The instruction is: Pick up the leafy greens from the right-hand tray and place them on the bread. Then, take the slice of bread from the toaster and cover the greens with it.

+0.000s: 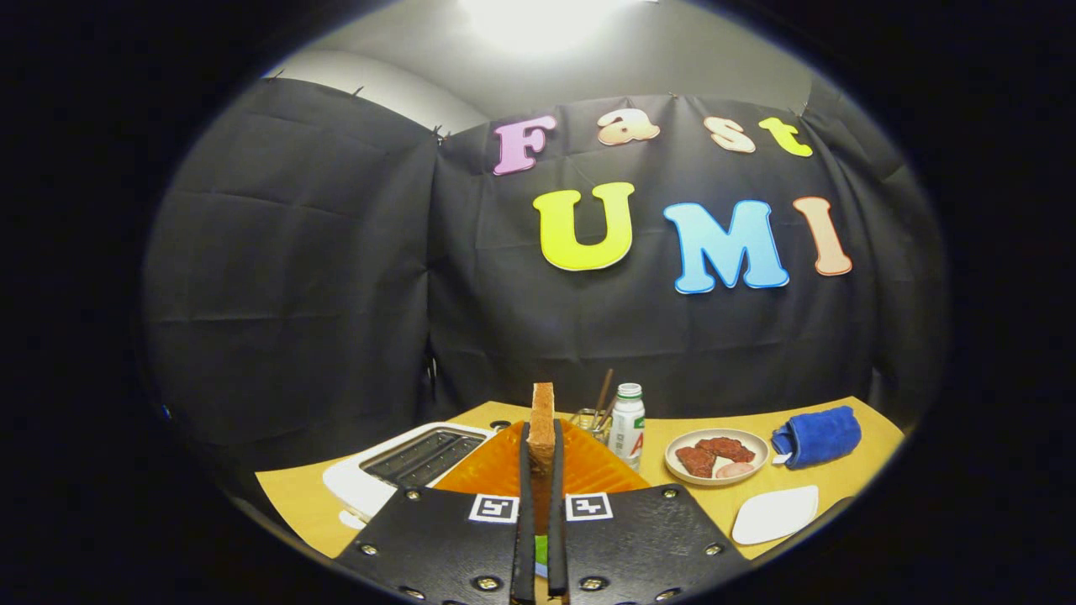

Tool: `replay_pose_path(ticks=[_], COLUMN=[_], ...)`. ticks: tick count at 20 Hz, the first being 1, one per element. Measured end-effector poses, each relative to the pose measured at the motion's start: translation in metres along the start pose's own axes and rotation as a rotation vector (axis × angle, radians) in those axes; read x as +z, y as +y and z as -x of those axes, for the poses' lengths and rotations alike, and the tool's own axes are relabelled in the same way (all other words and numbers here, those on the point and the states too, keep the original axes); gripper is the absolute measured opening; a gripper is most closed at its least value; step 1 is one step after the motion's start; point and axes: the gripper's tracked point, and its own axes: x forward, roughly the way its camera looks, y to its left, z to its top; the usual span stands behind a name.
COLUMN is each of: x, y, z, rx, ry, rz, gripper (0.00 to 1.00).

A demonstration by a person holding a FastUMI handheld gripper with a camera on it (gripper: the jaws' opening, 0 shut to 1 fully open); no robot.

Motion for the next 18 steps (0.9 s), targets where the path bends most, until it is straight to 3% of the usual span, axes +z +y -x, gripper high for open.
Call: replay_pose_path(ticks=[8,18], x=[-0.045,-0.090], y=[-0.018,0.006], z=[-0.009,-0.031], rx=[-0.011,0.039], ry=[0.068,0.116], rz=[-0.019,-0.070], gripper=[0.06,0.06])
